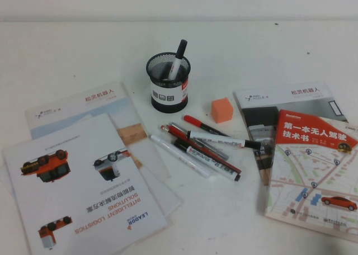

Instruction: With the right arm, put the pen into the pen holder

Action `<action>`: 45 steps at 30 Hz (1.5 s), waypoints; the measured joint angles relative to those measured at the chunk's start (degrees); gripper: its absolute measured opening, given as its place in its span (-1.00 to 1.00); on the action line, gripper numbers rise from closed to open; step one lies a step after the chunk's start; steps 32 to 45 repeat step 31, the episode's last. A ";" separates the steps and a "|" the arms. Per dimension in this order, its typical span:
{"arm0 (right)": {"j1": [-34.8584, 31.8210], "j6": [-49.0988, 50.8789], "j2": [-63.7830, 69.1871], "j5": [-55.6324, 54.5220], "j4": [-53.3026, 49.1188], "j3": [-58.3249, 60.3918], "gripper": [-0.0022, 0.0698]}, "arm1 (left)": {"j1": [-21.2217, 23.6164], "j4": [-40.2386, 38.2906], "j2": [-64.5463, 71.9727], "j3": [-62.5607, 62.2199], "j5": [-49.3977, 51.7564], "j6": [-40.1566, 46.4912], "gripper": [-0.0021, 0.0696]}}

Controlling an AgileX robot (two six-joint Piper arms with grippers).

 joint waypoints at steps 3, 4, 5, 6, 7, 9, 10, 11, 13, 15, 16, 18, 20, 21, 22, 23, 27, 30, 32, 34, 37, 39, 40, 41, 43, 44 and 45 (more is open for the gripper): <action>0.00 -0.70 0.00 0.42 -0.14 0.00 -0.99 | 0.00 0.00 0.00 0.00 0.00 0.00 -0.95; 0.00 -0.70 0.00 0.44 0.06 0.00 -0.99 | 0.00 0.00 0.00 0.00 0.00 0.00 -0.95; 0.00 -0.59 0.00 0.44 0.81 0.00 -0.99 | 0.00 0.00 0.00 0.00 0.00 0.00 -0.95; 0.00 -0.59 0.00 0.44 1.62 0.00 -0.99 | 0.00 0.00 0.00 0.00 0.00 0.00 -0.95; 0.00 -0.59 0.00 0.44 2.69 0.00 -0.99 | 0.00 0.00 0.00 0.00 0.00 0.00 -0.95; 0.00 -0.50 0.00 0.44 4.64 0.00 -0.99 | 0.00 0.00 0.00 0.00 0.00 0.00 -0.95; 0.00 -0.50 0.00 0.44 5.45 0.00 -0.99 | 0.00 0.00 0.00 0.00 0.00 0.00 -0.95; 0.00 -0.38 0.00 0.44 6.43 0.00 -0.99 | 0.00 0.00 0.00 0.00 0.00 0.00 -0.95; 0.00 -0.40 0.00 0.44 7.42 0.00 -0.99 | 0.00 0.00 0.00 0.00 0.00 0.00 -0.95; 0.00 -0.40 0.00 0.44 7.71 0.00 -0.99 | 0.00 0.00 0.00 0.00 0.00 0.00 -0.95; 0.00 -0.40 0.00 0.44 7.80 0.00 -0.99 | 0.00 0.00 0.00 0.00 0.00 0.00 -0.95; 0.00 -0.40 0.00 0.44 7.80 0.00 -0.99 | 0.00 0.00 0.00 0.00 0.00 0.00 -0.95; 0.00 -0.50 0.00 0.44 7.80 0.00 -0.99 | 0.00 0.00 0.00 0.00 0.00 0.00 -0.95; -0.11 -0.50 0.00 0.44 7.80 0.00 -0.99 | 0.00 0.00 0.00 0.00 0.00 0.00 -0.95; -0.22 -0.50 0.00 0.44 7.80 0.00 -0.99 | 0.00 0.00 0.00 0.00 0.00 0.00 -0.95; -0.79 -0.50 0.00 0.44 7.91 0.00 -0.99 | 0.00 0.00 0.00 0.00 0.00 0.00 -0.95; -4.59 -0.50 0.00 0.44 7.84 0.00 -0.99 | 0.00 0.00 0.00 0.00 0.00 0.00 -0.95; -7.72 -0.50 0.00 0.44 7.84 0.00 -0.99 | 0.00 0.00 0.00 0.00 0.00 0.00 -0.95; -8.20 -0.58 0.00 0.44 7.84 0.00 -0.99 | 0.00 0.00 0.00 0.00 0.00 0.00 -0.95; -8.20 -0.58 0.00 0.44 7.84 0.00 -0.99 | 0.00 0.00 0.00 0.00 0.00 0.00 -0.95; -8.20 -0.58 0.00 0.44 7.84 0.00 -0.99 | 0.00 0.00 0.00 0.00 0.00 0.00 -0.95; -8.20 -0.58 0.00 0.44 7.84 0.00 -0.99 | 0.00 0.00 0.00 0.00 0.00 0.00 -0.95; -8.20 -0.58 0.00 0.44 7.84 0.00 -0.99 | 0.00 0.00 0.00 0.00 0.00 0.00 -0.95; -8.20 -0.58 0.00 0.44 7.84 0.00 -0.99 | 0.00 0.00 0.00 0.00 0.00 0.00 -0.95; -8.20 -0.58 0.00 0.44 7.84 0.00 -0.99 | 0.00 0.00 0.00 0.00 0.00 0.00 -0.95; -8.20 -0.58 0.00 0.44 7.84 0.00 -0.99 | 0.00 0.00 0.00 0.00 0.00 0.00 -0.95; -8.20 -0.58 0.00 0.44 7.84 0.00 -0.99 | 0.00 0.00 0.00 0.00 0.00 0.00 -0.95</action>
